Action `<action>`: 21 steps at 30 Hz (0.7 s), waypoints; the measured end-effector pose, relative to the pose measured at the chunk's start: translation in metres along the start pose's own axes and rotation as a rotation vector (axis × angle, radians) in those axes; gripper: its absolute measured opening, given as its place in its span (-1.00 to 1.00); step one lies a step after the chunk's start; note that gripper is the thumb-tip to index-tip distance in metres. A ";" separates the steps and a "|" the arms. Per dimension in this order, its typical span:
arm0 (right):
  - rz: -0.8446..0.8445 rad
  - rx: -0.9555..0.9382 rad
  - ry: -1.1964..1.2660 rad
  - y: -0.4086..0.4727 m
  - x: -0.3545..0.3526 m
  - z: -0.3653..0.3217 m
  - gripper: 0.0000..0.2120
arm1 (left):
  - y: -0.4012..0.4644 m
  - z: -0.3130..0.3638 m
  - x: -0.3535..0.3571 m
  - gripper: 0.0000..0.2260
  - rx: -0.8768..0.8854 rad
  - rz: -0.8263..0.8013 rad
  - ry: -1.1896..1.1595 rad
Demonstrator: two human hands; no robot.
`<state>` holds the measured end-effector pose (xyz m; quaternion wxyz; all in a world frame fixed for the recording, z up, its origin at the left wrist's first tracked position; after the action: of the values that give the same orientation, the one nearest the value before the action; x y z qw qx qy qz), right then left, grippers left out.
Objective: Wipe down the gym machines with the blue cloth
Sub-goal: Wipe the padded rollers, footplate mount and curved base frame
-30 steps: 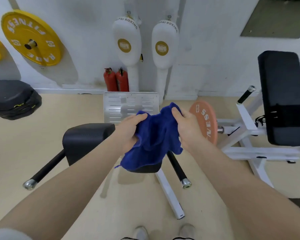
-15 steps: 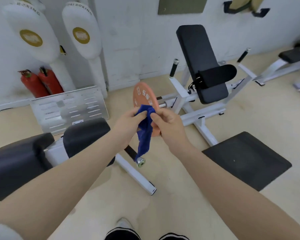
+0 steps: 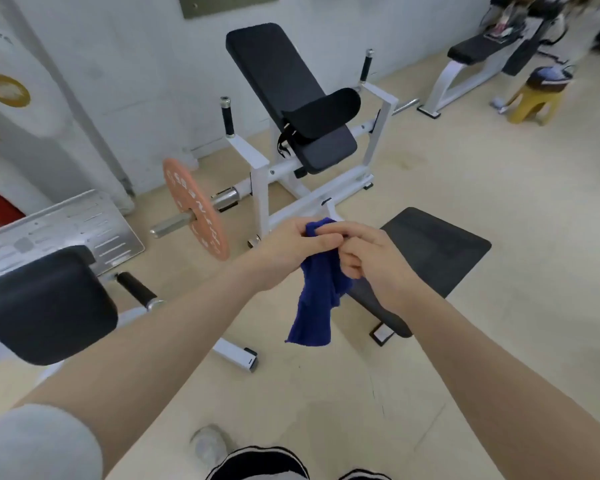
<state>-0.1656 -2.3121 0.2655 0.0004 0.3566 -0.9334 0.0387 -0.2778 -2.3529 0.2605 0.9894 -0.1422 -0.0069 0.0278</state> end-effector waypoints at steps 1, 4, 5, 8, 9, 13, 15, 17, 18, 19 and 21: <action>0.010 -0.015 -0.007 -0.013 -0.031 -0.001 -0.58 | 0.011 0.004 0.027 -0.91 -0.011 -0.024 0.022; 0.111 -0.099 -0.136 -0.040 -0.127 -0.002 -0.80 | 0.046 0.017 0.102 -0.85 -0.029 -0.018 0.093; 0.129 -0.117 -0.204 -0.046 -0.156 0.000 -0.84 | 0.057 0.021 0.124 -0.83 -0.032 -0.006 0.106; 0.126 -0.133 -0.349 -0.057 -0.219 0.006 -0.82 | 0.083 0.034 0.181 -0.87 -0.020 -0.050 0.141; 0.107 -0.131 -0.348 -0.057 -0.235 0.006 -0.82 | 0.093 0.038 0.198 -0.87 -0.016 -0.076 0.169; 0.109 -0.094 -0.415 -0.047 -0.307 0.010 -0.92 | 0.141 0.056 0.252 -0.81 -0.009 -0.135 0.257; 0.132 -0.096 -0.592 -0.035 -0.349 0.013 -0.92 | 0.171 0.061 0.269 -0.80 -0.011 -0.118 0.287; 0.116 -0.088 -0.750 -0.020 -0.393 0.019 -0.92 | 0.207 0.062 0.282 -0.78 -0.010 -0.071 0.326; 0.090 -0.078 -0.810 -0.010 -0.415 0.021 -0.92 | 0.227 0.062 0.288 -0.76 -0.011 -0.049 0.356; 0.064 -0.078 -0.889 0.001 -0.438 0.023 -0.91 | 0.250 0.062 0.294 -0.74 -0.014 -0.039 0.392; 0.039 -0.113 -1.106 0.029 -0.486 0.023 -0.89 | 0.300 0.065 0.308 -0.72 -0.016 -0.036 0.464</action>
<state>0.1782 -1.9688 0.2267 -0.4711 0.3058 -0.8017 -0.2043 0.0126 -2.0294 0.2396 0.9637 -0.1525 0.2181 -0.0232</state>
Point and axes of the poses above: each hand's wrist, its own y-axis towards the middle knuckle, its own x-axis out of the palm, z = x × y, the point moved 5 cm from there along y, towards the middle knuckle, and after that the axes turned 4 degrees about -x, right-handed, at the moved point
